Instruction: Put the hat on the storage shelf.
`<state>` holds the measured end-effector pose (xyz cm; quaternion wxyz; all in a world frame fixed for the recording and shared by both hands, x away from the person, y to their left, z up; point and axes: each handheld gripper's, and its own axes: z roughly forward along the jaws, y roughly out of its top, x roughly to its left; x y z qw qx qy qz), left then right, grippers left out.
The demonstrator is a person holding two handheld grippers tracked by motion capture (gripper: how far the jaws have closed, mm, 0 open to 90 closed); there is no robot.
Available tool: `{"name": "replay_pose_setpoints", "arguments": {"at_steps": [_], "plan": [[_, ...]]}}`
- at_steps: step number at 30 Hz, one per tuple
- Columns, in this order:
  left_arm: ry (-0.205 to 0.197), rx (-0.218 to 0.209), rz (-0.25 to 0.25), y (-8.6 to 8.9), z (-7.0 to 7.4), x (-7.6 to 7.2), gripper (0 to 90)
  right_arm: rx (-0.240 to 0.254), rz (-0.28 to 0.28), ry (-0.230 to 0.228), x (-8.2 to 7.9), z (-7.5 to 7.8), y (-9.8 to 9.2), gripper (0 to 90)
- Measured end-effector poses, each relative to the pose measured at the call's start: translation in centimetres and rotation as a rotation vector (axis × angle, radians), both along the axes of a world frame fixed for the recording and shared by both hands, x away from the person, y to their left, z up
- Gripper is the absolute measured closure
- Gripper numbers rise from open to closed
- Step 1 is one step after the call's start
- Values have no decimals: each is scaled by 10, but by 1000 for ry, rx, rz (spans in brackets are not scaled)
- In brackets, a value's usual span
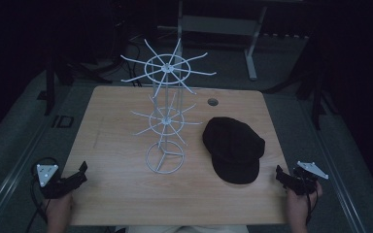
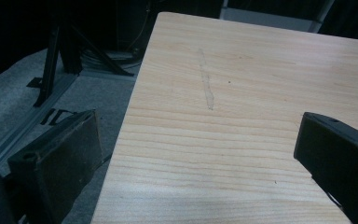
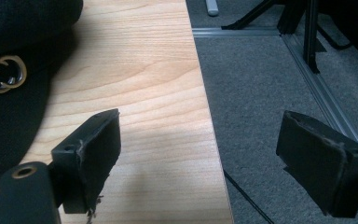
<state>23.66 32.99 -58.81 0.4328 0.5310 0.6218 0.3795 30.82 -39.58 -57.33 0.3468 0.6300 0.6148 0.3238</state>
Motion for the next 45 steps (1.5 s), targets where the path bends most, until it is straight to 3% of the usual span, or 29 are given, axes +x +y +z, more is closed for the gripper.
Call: {"name": "replay_pose_setpoints", "arguments": {"at_steps": [5,8,14,23,25,33,36,40,45], "plan": [[2,2,1,0,0,0,14,-6,4,5,1,0,1,133],[2,0,3,0,0,0,14,20,19,23,3,1,0,127],[4,2,4,0,0,0,14,62,61,-12,3,21,6,136],[-1,4,1,-1,0,0,15,34,191,-50,10,56,38,144],[-1,3,0,-1,0,0,14,26,205,-40,13,60,45,144],[-1,3,-2,-1,0,0,14,84,260,-61,28,84,67,136],[0,3,-3,-1,0,0,14,59,282,-59,35,93,77,137],[-1,3,-4,-1,0,0,14,63,306,-41,46,101,89,135],[1,9,-5,-1,0,0,14,79,334,-58,57,108,104,136]]}}
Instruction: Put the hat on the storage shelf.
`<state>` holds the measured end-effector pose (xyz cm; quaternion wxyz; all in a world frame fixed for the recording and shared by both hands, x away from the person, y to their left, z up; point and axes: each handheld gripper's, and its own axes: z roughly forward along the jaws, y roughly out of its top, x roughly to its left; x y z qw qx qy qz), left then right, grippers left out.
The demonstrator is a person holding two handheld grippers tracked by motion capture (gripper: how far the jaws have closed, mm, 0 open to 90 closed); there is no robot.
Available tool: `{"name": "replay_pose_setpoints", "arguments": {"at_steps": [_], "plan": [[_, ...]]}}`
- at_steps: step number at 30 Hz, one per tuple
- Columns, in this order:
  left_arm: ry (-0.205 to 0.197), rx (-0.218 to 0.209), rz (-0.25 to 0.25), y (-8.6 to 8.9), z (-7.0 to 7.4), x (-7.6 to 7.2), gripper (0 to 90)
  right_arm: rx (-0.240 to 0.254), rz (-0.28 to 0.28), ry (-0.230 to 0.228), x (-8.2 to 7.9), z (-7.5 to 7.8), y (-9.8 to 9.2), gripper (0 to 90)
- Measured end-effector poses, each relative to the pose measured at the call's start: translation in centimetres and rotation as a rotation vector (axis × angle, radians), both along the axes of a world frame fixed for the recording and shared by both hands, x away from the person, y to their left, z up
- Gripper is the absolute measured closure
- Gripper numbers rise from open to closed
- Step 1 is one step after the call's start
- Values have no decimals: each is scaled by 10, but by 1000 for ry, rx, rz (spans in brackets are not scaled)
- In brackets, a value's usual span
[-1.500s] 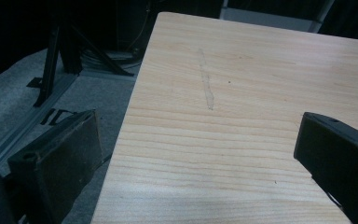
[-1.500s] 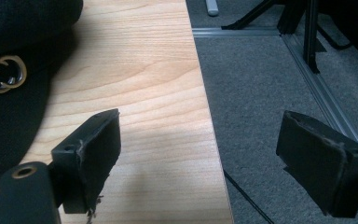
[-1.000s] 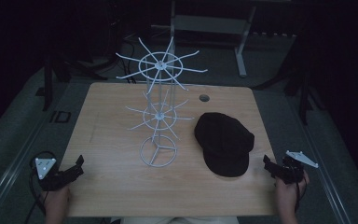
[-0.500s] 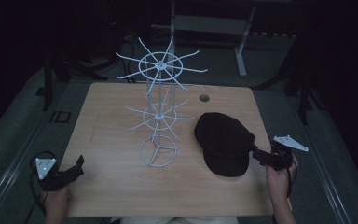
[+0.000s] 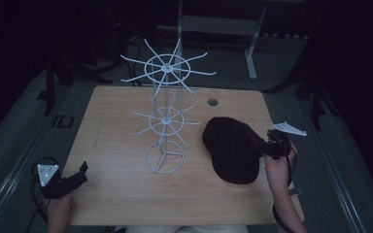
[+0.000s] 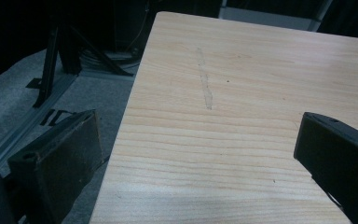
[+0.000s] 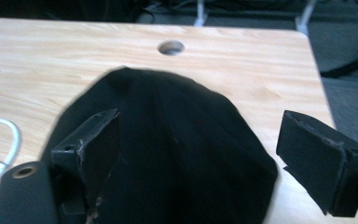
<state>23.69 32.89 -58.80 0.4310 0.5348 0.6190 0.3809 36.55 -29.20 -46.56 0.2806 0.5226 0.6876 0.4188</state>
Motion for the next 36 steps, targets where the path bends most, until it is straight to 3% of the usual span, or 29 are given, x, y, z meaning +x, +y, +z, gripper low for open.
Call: {"name": "replay_pose_setpoints", "arguments": {"at_steps": [13,18,27,30,32,36], "plan": [[-2,7,-6,-1,0,0,15,-18,47,51,37,3,36,127],[-1,7,-5,-1,0,0,14,-66,54,75,50,-4,50,106],[-2,3,-7,0,0,0,15,-129,30,164,73,-25,61,105],[0,4,-7,0,0,0,14,-160,17,189,76,-32,61,155],[0,5,-6,0,0,0,14,-205,6,206,77,-37,63,210],[1,3,-4,0,0,0,14,-202,6,239,78,-43,63,325]]}}
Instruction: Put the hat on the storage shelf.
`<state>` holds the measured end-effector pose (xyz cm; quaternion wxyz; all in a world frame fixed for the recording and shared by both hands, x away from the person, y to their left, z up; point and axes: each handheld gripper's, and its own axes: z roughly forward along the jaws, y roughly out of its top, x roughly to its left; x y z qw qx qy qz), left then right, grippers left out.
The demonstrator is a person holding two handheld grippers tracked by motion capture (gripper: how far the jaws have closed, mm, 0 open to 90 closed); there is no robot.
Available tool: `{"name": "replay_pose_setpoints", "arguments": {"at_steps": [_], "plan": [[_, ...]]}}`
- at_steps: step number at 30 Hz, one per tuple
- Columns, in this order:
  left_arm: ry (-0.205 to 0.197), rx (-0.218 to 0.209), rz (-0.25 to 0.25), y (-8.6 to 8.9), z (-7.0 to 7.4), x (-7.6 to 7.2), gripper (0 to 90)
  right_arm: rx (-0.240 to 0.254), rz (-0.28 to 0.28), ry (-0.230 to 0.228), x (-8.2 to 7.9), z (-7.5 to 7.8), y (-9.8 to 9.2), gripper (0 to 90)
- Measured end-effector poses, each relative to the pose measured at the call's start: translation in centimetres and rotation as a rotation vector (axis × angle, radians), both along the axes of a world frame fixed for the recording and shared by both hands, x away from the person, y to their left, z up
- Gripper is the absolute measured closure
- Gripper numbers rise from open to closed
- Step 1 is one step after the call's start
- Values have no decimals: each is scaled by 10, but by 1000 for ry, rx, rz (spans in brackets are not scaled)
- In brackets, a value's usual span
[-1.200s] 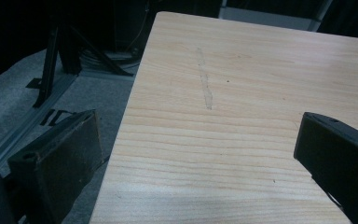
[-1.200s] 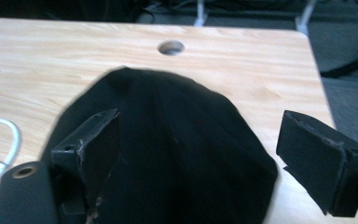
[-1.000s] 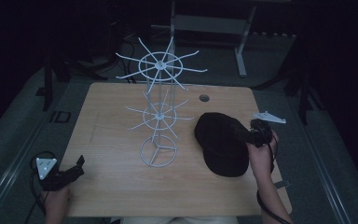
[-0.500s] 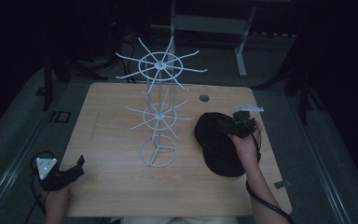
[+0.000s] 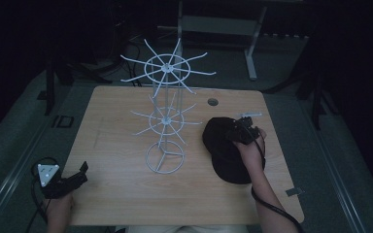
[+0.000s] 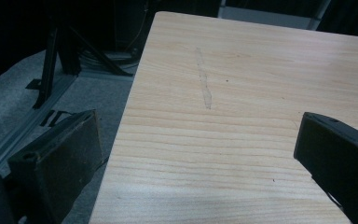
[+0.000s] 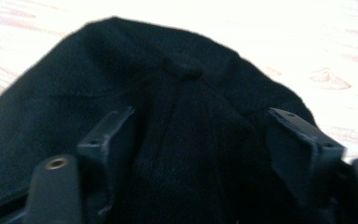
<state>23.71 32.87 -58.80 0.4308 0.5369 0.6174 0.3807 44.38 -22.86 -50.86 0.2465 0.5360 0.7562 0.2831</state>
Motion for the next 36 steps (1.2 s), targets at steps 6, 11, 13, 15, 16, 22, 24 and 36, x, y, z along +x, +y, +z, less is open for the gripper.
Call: {"name": "replay_pose_setpoints", "arguments": {"at_steps": [6,11,13,15,16,22,24,36], "plan": [[2,-1,2,0,0,0,15,33,37,47,1,-3,-1,651],[3,-3,4,0,0,0,15,59,57,42,-2,-3,-2,826],[5,-4,3,1,0,0,15,55,67,20,-5,0,-2,837],[6,-3,3,1,0,0,15,53,77,4,-8,3,-2,843],[5,-3,4,1,0,0,14,50,86,-6,-10,6,-2,844],[6,-5,4,1,0,0,15,64,112,-45,-17,22,-4,847],[6,-5,4,1,0,0,15,72,120,-60,-20,26,-5,848],[5,-4,5,1,0,0,14,101,130,-141,-41,43,-15,849]]}}
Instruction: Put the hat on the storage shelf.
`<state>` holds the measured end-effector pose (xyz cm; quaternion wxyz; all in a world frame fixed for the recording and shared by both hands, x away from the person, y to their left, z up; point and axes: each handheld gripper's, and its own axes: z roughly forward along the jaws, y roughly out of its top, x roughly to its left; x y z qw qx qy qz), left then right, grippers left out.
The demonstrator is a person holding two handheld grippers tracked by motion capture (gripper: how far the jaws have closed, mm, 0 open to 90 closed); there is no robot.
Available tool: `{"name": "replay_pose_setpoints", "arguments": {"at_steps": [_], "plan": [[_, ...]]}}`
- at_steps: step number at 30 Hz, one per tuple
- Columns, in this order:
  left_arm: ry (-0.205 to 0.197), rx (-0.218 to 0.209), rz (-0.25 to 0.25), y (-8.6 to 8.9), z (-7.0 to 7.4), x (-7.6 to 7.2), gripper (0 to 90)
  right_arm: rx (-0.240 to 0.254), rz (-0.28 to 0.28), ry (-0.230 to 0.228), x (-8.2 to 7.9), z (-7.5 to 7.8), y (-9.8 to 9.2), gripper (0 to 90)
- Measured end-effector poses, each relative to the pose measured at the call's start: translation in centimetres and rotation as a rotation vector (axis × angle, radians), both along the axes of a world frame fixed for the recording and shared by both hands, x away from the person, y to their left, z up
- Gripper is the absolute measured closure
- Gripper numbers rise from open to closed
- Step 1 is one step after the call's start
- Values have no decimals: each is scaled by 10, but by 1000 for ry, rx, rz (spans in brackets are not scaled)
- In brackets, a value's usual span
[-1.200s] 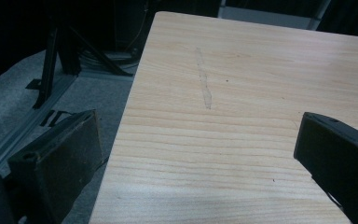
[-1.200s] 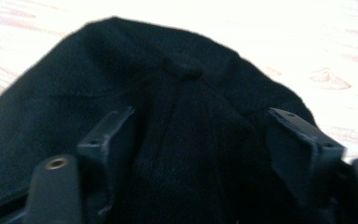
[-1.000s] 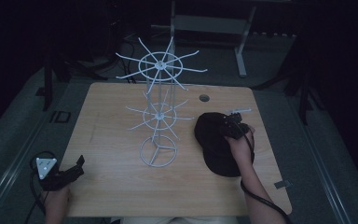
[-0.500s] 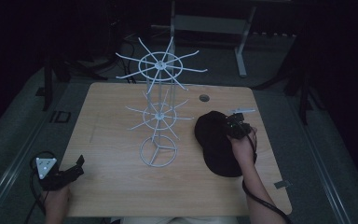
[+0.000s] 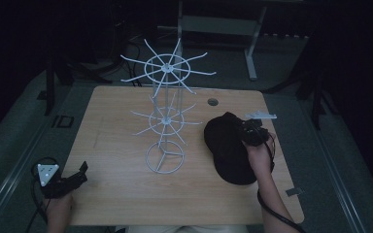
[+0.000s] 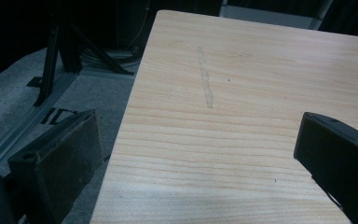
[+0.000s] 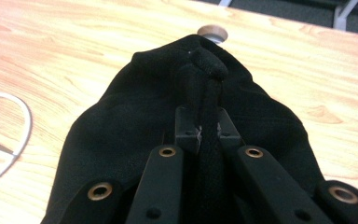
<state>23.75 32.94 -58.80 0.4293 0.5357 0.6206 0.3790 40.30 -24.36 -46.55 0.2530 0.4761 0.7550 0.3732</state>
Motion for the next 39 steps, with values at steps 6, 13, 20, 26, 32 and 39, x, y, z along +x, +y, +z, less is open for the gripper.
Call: {"name": "replay_pose_setpoints", "arguments": {"at_steps": [6,13,20,26,32,39], "plan": [[0,2,2,0,0,0,14,27,8,-59,-15,21,-7,849],[-3,2,1,0,0,0,14,55,39,-143,-38,50,-15,848],[-3,4,2,-1,0,0,14,98,66,-219,-60,80,-23,848],[-3,5,3,-1,0,0,14,120,117,-321,-90,120,-27,848],[-2,4,3,0,0,0,14,149,144,-411,-113,154,-31,849],[-3,3,4,0,0,0,14,185,180,-500,-141,188,-35,848]]}}
